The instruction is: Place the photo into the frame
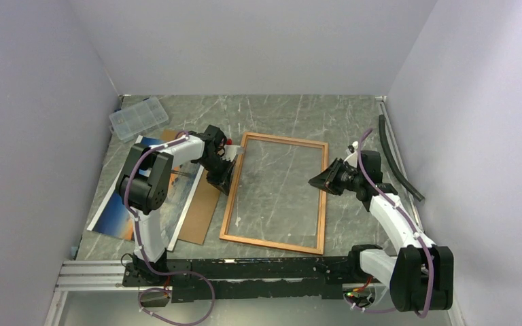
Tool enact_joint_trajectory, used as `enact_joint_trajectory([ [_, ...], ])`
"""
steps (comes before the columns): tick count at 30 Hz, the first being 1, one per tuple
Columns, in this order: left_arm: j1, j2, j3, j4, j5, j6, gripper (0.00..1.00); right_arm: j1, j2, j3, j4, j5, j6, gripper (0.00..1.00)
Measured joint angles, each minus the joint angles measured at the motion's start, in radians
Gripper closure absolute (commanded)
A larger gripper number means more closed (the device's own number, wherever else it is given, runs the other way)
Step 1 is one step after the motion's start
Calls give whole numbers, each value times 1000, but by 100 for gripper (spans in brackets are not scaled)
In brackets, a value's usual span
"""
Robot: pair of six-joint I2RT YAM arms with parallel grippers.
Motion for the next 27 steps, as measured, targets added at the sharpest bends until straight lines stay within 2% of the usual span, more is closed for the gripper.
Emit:
enact_joint_trajectory([
  [3,0,0,0,0,1,0,97,2,31,2,-17,17,-15,59],
  [5,0,0,0,0,2,0,97,5,50,9,-38,37,-31,54],
  [13,5,0,0,1,5,0,97,14,84,52,-111,100,-90,50],
  [27,9,0,0,3,6,0,97,15,117,55,-132,145,-114,49],
])
